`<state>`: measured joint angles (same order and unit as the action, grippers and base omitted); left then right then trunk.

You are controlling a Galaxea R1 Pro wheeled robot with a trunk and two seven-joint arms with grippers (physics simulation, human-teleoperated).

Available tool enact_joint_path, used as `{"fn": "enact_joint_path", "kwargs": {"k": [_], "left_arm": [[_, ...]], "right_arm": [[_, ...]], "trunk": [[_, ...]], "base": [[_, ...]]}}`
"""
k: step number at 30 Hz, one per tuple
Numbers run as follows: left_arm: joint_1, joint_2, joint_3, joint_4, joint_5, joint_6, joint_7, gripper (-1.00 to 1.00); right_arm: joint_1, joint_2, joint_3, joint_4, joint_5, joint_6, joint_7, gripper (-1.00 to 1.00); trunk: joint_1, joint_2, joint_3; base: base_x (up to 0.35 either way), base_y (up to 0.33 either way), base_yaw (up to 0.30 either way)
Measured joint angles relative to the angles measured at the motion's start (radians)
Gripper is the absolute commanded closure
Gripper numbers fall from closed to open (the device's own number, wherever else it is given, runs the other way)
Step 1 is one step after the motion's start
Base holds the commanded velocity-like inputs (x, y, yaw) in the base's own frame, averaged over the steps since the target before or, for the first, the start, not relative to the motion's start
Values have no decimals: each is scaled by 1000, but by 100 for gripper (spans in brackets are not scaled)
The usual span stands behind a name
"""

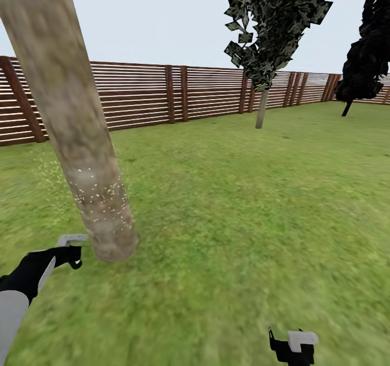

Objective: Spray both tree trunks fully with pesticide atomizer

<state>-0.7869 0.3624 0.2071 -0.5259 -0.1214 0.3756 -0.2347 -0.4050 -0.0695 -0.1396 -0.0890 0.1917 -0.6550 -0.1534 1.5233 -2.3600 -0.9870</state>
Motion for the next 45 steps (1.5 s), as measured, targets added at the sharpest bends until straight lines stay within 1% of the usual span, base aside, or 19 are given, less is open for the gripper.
{"fn": "enact_joint_path", "kwargs": {"k": [11,13,14,15,17,19,20,22,23,24,28,31,32,33,34,37,39,43,45], "left_arm": [[11,-3,-5,16,2,-26,-7,100],[42,-2,-46,17,1,-117,-119,100],[65,1,-73,17,-2,-177,-224,100],[79,3,-81,17,-17,-214,-284,100],[100,4,-86,17,-138,-292,-432,100],[109,0,-84,17,-301,-359,-605,100],[110,-4,-83,17,-334,-371,-646,100],[110,-17,-101,17,-352,-377,-678,100],[110,-23,-170,16,-356,-378,-695,100],[109,-27,-209,16,-357,-377,-701,100],[109,-38,-243,15,-359,-375,-707,100],[108,-49,-338,11,-360,-367,-706,100],[108,-55,-362,11,-360,-365,-705,100],[108,-63,-379,12,-361,-364,-705,100],[107,-70,-398,11,-362,-362,-704,100],[102,-106,-432,3,-362,-327,-701,100],[102,-114,-434,1,-366,-312,-701,100],[102,-170,-451,3,-486,-300,-699,100],[104,-183,-453,4,-500,-300,-699,100]], "right_arm": [[0,6,2,-3,0,1,2,-100],[-1,4,43,-12,25,3,4,-100],[-2,4,98,-60,73,7,13,-100],[-2,6,127,-104,109,20,38,-100],[-3,10,153,-181,162,108,176,-100],[-35,13,161,-277,178,210,445,-100],[-68,16,161,-319,180,260,566,-100],[-124,30,162,-353,181,328,744,-100],[-156,36,162,-364,181,351,865,-100],[-170,38,162,-368,182,358,921,-100],[-179,40,166,-372,184,362,962,-100],[-179,39,169,-370,185,360,966,-100],[-179,41,169,-370,185,359,967,100],[-179,47,172,-370,186,359,968,100],[-179,53,208,-370,190,359,973,100],[-179,58,348,-374,193,359,978,100],[-179,59,362,-377,193,359,979,100],[-179,91,371,-412,192,359,982,100],[-179,103,371,-415,193,360,982,100]], "trunk": [[0,0,0],[0,0,0],[0,0,0],[0,0,0],[0,0,0],[0,0,0],[0,0,0],[0,0,0],[0,0,0],[0,0,0],[0,0,0],[0,0,0],[0,0,0],[0,0,0],[0,0,0],[0,0,0],[0,0,0],[0,0,0],[0,0,0]], "base": [[-145,-152,0],[-343,-1,0],[-344,0,0],[-344,0,0],[-341,0,0],[-262,0,0],[-166,0,0],[-59,0,0],[-12,0,0],[-6,0,0],[0,0,0],[0,0,0],[0,0,0],[0,0,0],[0,0,0],[0,0,0],[0,0,0],[0,0,0],[0,0,0]]}}
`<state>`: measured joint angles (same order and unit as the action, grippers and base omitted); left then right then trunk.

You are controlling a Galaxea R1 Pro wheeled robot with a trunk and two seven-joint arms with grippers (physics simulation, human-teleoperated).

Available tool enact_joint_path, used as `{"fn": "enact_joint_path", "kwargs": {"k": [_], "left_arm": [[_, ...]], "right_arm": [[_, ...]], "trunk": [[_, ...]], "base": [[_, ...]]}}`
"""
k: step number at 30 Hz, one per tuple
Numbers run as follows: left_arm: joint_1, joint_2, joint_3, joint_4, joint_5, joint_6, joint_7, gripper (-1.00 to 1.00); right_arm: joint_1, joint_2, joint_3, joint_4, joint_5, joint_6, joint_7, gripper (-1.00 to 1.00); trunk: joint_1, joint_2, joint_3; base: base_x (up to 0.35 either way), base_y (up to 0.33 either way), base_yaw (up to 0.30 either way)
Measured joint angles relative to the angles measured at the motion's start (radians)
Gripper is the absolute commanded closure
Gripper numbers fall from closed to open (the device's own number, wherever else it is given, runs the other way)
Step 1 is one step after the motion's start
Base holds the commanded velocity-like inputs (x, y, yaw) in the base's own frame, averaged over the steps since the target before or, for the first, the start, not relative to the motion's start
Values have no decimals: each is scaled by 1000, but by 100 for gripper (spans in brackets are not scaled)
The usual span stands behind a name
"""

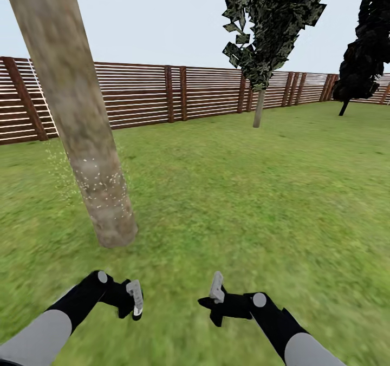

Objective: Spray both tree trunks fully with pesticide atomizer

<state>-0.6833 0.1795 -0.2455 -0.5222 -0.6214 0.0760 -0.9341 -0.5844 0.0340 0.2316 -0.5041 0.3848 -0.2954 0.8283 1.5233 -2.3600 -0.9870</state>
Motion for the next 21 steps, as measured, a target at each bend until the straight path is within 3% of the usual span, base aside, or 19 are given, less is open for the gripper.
{"fn": "enact_joint_path", "kwargs": {"k": [2,5,13,15,17,21], "left_arm": [[1,-26,-1,2,-24,0,0,100],[1,-73,0,0,-90,36,1,100],[2,-122,-1,-2,-128,42,0,100],[2,-135,-21,-2,-129,37,-3,100],[2,-142,-81,-4,-129,32,-5,100],[2,-173,-112,0,-126,29,-9,100]], "right_arm": [[0,20,0,0,0,0,0,100],[0,45,1,-1,1,0,0,100],[0,72,0,-1,18,-1,0,100],[0,72,0,-1,18,-1,-1,100],[0,71,-1,1,19,-1,-1,100],[0,70,-1,1,19,-1,-2,100]], "trunk": [[0,0,0],[0,0,0],[0,0,0],[0,0,0],[0,0,0],[0,0,0]], "base": [[0,0,0],[0,0,0],[0,0,0],[0,0,0],[0,0,0],[0,0,0]]}}
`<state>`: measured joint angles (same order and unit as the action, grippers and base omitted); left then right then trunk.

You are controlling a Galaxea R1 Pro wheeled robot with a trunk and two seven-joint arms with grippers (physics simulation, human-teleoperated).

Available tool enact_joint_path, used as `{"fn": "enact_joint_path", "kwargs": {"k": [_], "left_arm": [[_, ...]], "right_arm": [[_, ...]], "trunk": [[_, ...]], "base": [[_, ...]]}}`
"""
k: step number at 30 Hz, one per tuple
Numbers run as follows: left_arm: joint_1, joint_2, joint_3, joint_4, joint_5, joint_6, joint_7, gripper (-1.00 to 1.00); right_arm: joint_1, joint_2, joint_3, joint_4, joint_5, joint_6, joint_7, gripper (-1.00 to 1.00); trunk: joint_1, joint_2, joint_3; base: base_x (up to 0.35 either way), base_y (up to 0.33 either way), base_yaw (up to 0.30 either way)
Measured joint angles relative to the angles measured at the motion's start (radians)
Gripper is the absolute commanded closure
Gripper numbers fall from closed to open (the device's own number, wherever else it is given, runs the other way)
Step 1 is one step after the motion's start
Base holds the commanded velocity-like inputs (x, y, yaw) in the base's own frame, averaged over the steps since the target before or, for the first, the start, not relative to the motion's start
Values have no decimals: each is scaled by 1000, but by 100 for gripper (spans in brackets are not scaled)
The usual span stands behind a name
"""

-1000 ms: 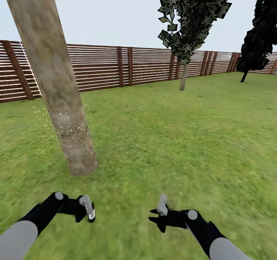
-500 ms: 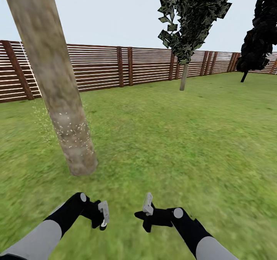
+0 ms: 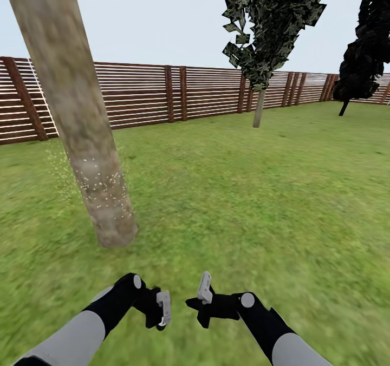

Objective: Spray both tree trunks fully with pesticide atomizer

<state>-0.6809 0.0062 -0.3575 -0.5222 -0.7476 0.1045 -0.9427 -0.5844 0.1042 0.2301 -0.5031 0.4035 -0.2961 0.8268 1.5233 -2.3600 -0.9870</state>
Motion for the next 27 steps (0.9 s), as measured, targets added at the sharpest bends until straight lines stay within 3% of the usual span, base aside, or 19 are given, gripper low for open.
{"fn": "enact_joint_path", "kwargs": {"k": [4,8,16,27], "left_arm": [[0,-6,-3,-2,2,-1,-1,100],[0,-5,1,-1,6,-37,-43,100],[0,-7,6,-2,11,-49,-47,100],[0,-46,8,9,12,-51,-47,100]], "right_arm": [[0,-1,0,0,0,0,0,100],[0,-3,0,0,0,0,0,100],[0,-4,-1,2,0,0,0,100],[0,-4,-2,2,0,0,0,100]], "trunk": [[0,0,0],[0,0,0],[0,0,0],[0,0,0]], "base": [[0,0,0],[0,0,0],[0,0,0],[0,0,0]]}}
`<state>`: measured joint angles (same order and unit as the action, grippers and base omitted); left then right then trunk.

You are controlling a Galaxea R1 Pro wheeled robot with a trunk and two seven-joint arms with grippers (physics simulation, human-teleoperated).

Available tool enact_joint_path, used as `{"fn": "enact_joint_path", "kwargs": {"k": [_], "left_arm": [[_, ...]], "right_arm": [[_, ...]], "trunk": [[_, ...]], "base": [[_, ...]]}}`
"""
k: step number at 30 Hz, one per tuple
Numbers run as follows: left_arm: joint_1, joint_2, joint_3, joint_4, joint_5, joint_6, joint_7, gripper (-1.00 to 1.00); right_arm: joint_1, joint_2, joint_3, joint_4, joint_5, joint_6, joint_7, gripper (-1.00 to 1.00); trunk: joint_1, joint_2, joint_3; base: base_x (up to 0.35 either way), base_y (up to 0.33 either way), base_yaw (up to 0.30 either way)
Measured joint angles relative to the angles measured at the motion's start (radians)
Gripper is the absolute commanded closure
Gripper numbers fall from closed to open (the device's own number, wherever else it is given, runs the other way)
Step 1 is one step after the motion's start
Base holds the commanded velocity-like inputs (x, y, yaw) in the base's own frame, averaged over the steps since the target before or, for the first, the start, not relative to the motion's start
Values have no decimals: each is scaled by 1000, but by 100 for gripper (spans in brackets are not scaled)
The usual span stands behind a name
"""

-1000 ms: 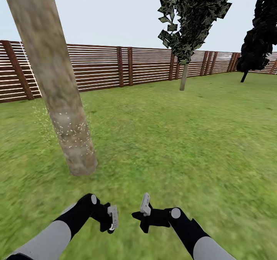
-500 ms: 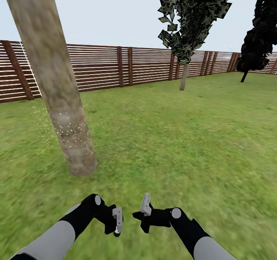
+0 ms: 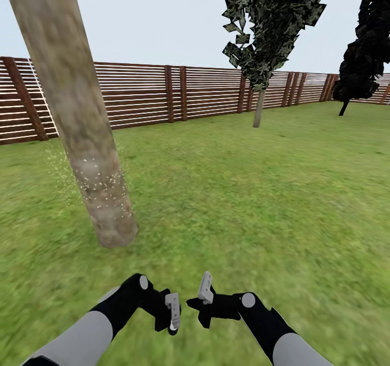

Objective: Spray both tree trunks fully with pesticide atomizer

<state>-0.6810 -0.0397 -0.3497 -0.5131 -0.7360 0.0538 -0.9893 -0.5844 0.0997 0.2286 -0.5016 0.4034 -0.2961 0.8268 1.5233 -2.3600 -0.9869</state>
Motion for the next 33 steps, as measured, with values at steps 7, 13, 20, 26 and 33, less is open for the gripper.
{"fn": "enact_joint_path", "kwargs": {"k": [7,13,20,26,33], "left_arm": [[0,-2,0,-10,1,0,0,100],[0,0,0,2,56,-50,-4,100],[0,0,0,2,58,-52,-5,100],[0,-5,0,2,61,-51,-3,100],[0,-9,0,2,74,-51,-5,100]], "right_arm": [[0,0,0,0,0,0,0,100],[0,0,0,0,0,0,0,100],[0,-3,0,0,0,0,0,100],[0,-3,0,1,0,0,0,100],[0,-3,0,2,0,0,0,100]], "trunk": [[0,0,0],[0,0,0],[0,0,0],[0,0,0],[0,0,0]], "base": [[0,0,0],[0,0,0],[0,0,0],[0,0,0],[0,0,0]]}}
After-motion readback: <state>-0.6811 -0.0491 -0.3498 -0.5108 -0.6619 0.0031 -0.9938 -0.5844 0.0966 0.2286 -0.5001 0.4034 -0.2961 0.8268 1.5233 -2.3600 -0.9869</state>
